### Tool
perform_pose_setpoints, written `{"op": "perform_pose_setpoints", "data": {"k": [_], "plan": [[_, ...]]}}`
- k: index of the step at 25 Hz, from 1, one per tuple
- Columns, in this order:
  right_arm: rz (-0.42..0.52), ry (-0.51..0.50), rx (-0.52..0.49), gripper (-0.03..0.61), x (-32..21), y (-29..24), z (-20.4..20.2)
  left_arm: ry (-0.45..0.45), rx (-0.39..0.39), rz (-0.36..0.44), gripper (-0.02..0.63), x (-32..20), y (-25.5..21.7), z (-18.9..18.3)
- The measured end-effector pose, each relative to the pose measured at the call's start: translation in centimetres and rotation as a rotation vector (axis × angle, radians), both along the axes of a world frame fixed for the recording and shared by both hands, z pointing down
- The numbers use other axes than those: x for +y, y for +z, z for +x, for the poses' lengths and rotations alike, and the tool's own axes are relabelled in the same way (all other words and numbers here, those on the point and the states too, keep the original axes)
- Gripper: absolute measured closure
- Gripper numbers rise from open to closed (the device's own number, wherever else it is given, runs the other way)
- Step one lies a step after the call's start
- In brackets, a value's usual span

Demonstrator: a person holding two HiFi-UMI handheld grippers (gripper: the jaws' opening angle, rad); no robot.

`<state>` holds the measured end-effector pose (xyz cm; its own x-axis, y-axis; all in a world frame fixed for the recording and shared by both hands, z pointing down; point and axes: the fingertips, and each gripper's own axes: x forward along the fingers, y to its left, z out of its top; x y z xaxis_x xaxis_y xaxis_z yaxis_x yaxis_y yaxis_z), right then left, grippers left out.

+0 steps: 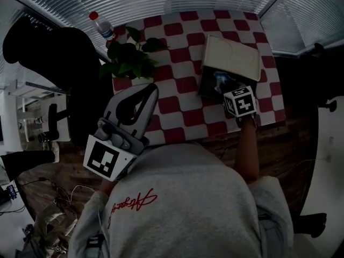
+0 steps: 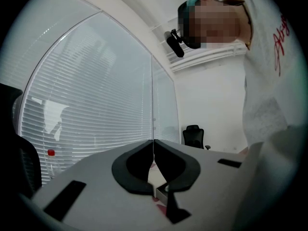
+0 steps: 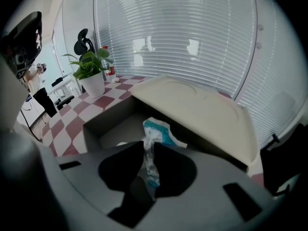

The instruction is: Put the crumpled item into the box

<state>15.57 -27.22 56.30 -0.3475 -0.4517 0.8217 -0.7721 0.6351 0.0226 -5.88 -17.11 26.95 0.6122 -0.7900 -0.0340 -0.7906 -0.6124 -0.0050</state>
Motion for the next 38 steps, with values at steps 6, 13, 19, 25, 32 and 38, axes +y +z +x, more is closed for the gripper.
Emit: {"op": "perform_pose_setpoints", "data": {"k": [6,13,19,25,32,38], "plan": [[0.015,0.004,0.001,0.492,0.0,-0.3,0.1,-0.003,0.002,0.007,0.595,0.4,-0.2,-0.1],[0.036,0.024,-0.017,0.476,0.0,-0.7,0.4,-0.009,0.005,0.009,0.595,0.6,-0.1,-0.3],[0.053,0.033,-0.033,0.472,-0.1,-1.3,0.3,-0.011,0.006,0.017,0.595,0.9,-0.4,-0.5],[0.072,0.049,-0.05,0.472,0.0,-1.8,0.4,-0.012,0.006,0.019,0.595,1.4,-0.4,-0.4],[0.106,0.057,-0.057,0.492,0.2,-2.5,0.4,-0.004,0.006,0.024,0.595,1.7,-0.5,-0.3],[0.147,0.087,-0.068,0.523,0.2,-3.3,0.8,0.0,0.007,0.027,0.595,2.1,-0.6,-0.2]]}}
